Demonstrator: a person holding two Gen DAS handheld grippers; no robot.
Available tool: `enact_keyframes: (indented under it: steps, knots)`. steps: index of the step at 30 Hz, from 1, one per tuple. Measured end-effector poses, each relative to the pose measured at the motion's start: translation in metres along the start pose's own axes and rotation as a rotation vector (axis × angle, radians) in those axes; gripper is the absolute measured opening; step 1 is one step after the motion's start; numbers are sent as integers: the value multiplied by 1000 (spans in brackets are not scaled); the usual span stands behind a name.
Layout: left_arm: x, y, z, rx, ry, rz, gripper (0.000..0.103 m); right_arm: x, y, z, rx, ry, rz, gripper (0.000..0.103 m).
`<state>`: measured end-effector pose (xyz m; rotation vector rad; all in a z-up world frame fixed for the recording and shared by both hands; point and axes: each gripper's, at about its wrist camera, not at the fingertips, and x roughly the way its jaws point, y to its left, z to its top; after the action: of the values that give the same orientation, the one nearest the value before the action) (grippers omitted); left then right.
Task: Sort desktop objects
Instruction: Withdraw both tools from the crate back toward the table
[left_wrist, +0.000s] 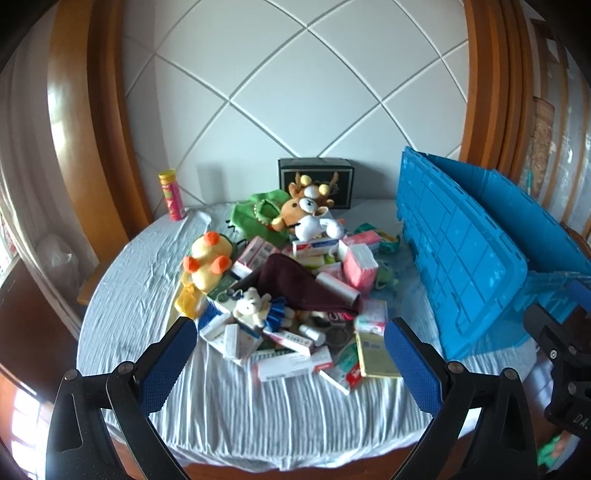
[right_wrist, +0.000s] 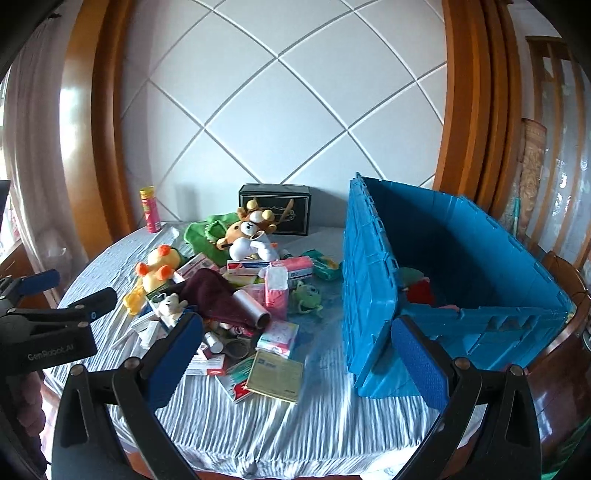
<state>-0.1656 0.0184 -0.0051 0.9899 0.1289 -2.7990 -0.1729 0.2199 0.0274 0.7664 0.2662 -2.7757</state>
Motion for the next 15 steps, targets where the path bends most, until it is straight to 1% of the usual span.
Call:
enact_keyframes:
  steps: [2,5,10,12,15]
  knots:
    - [-3,-6,-1,2,-5,-4,103,-4,-3,-1,3,-7,6,103]
    - [-7,-12,-4,0,8,-29,103,-6,-9,-3,2,1,6,103]
    - [-6,-20,-8,-5,25,3,103,-8,-18,-8,8,8,12,103]
    - [-5,-22,-10,-6,37,0,103,-8,-21,-10,7,16,12,103]
    - [-9,-27,-12,-3,26,11,103,-8,-25,-12,7,22,11,103]
